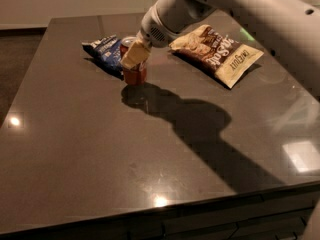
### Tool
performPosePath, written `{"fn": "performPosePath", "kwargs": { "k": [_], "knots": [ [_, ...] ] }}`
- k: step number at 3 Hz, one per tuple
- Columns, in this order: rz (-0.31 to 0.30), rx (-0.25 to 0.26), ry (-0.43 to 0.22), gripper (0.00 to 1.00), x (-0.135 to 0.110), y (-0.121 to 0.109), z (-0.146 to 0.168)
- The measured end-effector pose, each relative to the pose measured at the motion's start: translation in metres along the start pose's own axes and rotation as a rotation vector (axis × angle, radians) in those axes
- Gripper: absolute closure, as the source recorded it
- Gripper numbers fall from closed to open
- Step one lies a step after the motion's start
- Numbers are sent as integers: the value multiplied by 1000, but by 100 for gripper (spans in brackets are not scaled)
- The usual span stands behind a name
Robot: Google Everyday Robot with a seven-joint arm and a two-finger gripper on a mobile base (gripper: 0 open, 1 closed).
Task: Move coke can near blue chip bag
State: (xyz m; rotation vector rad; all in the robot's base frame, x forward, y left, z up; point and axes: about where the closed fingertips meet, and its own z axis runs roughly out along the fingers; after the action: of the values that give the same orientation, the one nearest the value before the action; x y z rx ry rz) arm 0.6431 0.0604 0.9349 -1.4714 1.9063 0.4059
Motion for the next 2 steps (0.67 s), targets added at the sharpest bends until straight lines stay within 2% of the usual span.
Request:
{"fn": "performPosePath", "kwargs": {
  "k": [1, 2],
  "knots": [
    [6, 17, -6, 88, 1, -9, 10],
    [13, 18, -6, 65, 1, -18, 18]
  ]
}}
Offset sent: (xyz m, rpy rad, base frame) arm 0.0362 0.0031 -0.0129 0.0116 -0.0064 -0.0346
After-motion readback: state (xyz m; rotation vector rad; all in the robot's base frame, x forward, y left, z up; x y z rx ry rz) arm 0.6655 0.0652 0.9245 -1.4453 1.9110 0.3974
